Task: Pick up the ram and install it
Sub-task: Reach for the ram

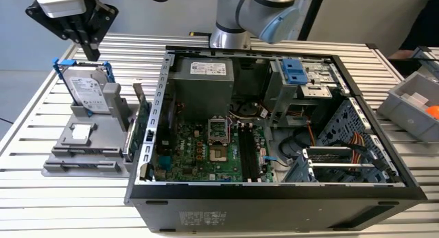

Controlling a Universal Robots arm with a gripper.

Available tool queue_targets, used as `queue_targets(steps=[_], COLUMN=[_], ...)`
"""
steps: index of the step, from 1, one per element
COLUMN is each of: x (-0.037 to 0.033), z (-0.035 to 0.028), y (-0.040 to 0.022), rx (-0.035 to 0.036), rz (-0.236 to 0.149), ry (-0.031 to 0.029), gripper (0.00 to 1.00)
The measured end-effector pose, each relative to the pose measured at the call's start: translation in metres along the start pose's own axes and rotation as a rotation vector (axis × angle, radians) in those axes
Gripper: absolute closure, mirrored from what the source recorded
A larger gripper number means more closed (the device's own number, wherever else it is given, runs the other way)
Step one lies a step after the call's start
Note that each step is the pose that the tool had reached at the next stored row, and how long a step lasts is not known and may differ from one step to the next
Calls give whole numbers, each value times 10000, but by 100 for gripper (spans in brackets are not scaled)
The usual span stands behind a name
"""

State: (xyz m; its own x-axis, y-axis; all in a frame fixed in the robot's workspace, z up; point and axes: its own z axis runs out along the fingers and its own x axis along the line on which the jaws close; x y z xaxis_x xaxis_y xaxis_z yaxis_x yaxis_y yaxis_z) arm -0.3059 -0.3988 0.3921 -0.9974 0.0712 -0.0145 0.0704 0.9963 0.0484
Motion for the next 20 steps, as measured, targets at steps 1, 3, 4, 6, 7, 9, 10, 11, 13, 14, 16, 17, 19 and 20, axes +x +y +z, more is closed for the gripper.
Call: queue_targets(steps=[1, 3, 4, 6, 7, 9, 10, 11, 13, 14, 16, 17, 19, 20], x=[13, 44, 59, 90, 105, 135, 151, 166, 198, 213, 245, 261, 292, 306], z=[0, -1, -1, -2, -1, -2, -2, -2, -3, -3, -4, -4, -4, -4], y=[-1, -3, -4, -6, -7, -10, -11, -12, -14, -15, -17, -18, -20, -22], rx=[0, 0, 0, 1, 0, 0, 0, 0, 1, 0, 0, 0, 0, 0], rz=[0, 1, 0, 1, 1, 0, 0, 0, -1, 0, 0, 0, 1, 1], ry=[0, 2, 2, 2, 1, 1, 1, 1, 2, 2, 1, 1, 1, 2], gripper=[100, 100, 100, 100, 100, 100, 100, 100, 100, 100, 100, 100, 100, 100])
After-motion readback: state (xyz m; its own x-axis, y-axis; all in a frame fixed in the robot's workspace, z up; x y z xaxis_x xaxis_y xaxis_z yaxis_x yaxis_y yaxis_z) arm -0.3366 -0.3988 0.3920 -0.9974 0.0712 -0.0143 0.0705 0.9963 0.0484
